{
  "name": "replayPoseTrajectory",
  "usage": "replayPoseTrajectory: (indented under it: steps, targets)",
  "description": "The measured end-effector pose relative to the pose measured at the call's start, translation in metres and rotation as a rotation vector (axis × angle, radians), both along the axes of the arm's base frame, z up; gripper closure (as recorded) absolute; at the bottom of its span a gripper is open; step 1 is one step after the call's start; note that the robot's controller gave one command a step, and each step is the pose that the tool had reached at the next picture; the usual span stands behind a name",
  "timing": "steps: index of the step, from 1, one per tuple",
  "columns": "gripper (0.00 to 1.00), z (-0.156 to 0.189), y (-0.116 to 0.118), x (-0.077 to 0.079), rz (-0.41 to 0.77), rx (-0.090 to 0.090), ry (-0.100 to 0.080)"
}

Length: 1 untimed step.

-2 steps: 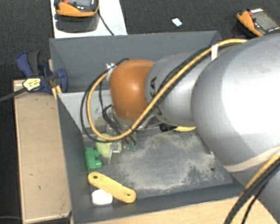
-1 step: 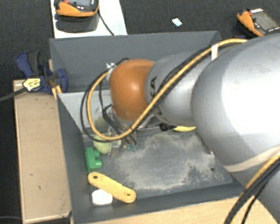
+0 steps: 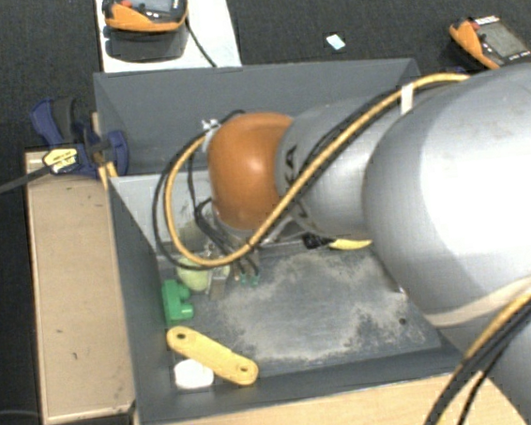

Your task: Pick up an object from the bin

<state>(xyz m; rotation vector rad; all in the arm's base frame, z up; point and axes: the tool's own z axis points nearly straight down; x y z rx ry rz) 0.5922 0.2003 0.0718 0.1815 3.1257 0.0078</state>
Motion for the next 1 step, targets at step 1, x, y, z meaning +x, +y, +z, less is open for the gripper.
replayPoseTrajectory:
  steps: [1]
  targets:
    - [1.0, 0.0068, -0.0002, 0.0005, -0.003, 0.001, -0.003]
